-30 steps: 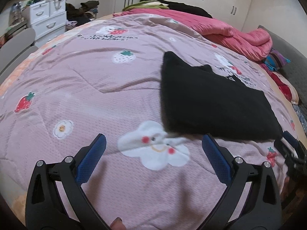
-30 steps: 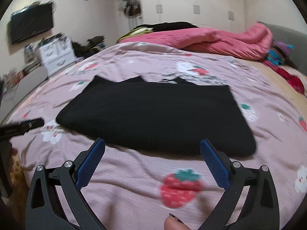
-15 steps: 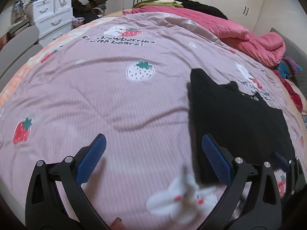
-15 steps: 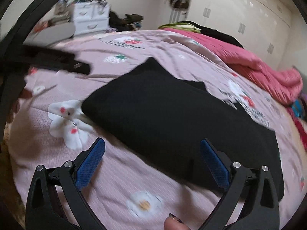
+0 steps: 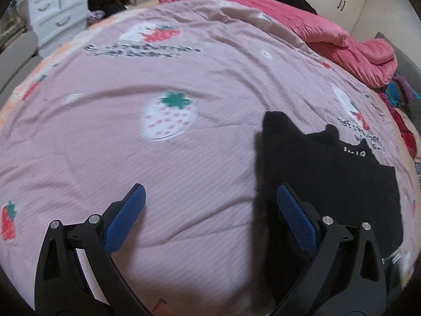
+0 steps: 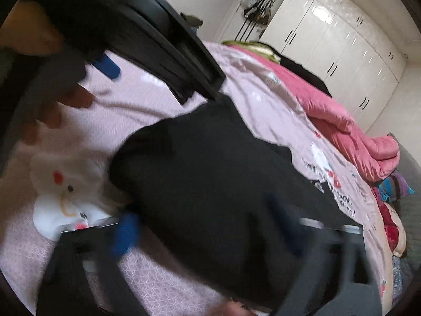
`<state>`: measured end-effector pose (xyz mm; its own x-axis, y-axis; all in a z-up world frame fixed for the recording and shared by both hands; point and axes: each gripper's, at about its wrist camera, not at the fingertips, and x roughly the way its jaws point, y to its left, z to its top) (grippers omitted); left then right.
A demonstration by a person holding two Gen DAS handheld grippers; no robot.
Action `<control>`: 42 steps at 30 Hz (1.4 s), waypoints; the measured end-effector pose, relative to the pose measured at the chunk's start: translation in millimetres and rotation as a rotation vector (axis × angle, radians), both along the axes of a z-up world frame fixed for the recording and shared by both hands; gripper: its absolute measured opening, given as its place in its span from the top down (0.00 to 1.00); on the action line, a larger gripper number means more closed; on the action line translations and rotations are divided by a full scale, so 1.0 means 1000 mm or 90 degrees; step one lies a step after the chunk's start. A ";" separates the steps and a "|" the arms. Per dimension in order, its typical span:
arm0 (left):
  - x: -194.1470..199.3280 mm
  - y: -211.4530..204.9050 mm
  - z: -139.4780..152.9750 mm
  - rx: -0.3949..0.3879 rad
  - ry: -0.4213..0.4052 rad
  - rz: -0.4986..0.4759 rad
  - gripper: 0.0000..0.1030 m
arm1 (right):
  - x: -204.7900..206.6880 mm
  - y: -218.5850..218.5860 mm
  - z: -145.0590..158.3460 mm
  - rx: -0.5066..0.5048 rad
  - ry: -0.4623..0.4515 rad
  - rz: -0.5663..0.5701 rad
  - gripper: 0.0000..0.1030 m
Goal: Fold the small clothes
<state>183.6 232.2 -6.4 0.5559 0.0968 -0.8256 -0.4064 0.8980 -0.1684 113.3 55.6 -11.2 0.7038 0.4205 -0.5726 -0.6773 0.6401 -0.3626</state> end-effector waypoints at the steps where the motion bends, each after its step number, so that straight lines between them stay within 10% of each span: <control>1: 0.006 -0.002 0.000 -0.013 0.003 -0.007 0.09 | -0.001 -0.003 0.003 0.011 -0.005 0.004 0.72; 2: 0.013 -0.004 -0.001 -0.028 0.005 -0.015 0.09 | -0.003 -0.007 0.007 0.022 -0.012 0.010 0.88; 9: 0.042 -0.050 0.017 -0.082 -0.022 -0.083 0.12 | 0.005 -0.058 0.040 0.119 -0.039 -0.038 0.90; 12: 0.051 -0.077 0.033 -0.109 -0.050 -0.113 0.57 | 0.010 -0.088 0.054 0.163 -0.038 -0.070 0.91; 16: 0.067 -0.127 0.062 -0.102 -0.078 -0.161 0.78 | 0.019 -0.133 0.067 0.235 -0.012 -0.124 0.91; 24: 0.100 -0.227 0.092 -0.068 -0.087 -0.239 0.78 | 0.032 -0.224 0.068 0.366 0.047 -0.228 0.91; 33: 0.143 -0.320 0.057 -0.030 -0.014 -0.294 0.78 | 0.057 -0.302 0.030 0.480 0.207 -0.336 0.91; 42: 0.148 -0.348 0.037 -0.033 0.006 -0.322 0.42 | 0.078 -0.358 -0.036 0.631 0.432 -0.398 0.81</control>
